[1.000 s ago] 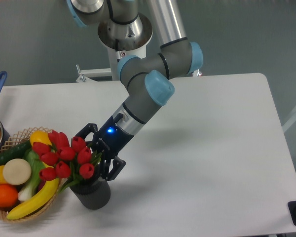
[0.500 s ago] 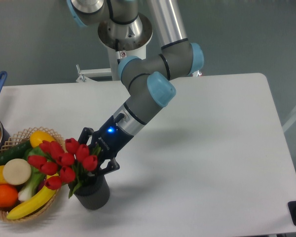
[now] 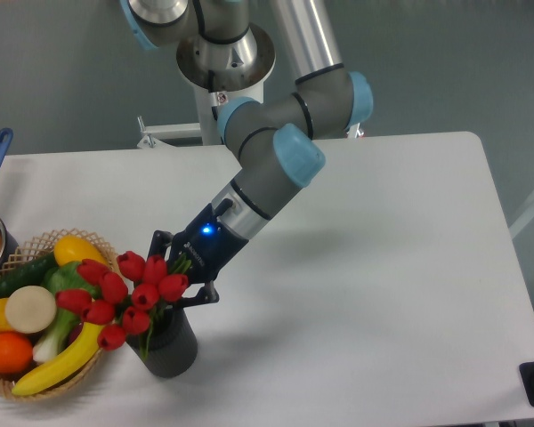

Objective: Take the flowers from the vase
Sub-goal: 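Lift the gripped tulips up out of the black vase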

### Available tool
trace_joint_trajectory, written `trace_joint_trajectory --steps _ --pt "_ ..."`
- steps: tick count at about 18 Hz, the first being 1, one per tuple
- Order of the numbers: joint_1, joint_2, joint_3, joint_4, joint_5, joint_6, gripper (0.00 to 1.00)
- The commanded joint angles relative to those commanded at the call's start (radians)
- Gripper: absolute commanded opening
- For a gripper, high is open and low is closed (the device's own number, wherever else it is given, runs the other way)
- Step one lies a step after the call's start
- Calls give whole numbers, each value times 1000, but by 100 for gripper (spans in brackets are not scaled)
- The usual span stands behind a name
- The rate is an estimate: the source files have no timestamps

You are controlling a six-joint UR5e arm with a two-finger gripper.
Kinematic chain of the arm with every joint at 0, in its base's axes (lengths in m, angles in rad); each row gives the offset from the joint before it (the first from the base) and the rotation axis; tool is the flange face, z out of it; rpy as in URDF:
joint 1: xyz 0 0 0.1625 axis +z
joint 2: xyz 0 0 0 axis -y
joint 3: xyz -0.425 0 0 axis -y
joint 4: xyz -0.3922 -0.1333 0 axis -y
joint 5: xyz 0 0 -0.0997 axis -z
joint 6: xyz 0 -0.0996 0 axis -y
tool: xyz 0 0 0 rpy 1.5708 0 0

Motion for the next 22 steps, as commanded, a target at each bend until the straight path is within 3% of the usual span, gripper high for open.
trace_joint_trajectory --steps 11,22 --pt "54 26 80 0 -87 -239 0" --pt "95 75 94 -2 -157 -388 0"
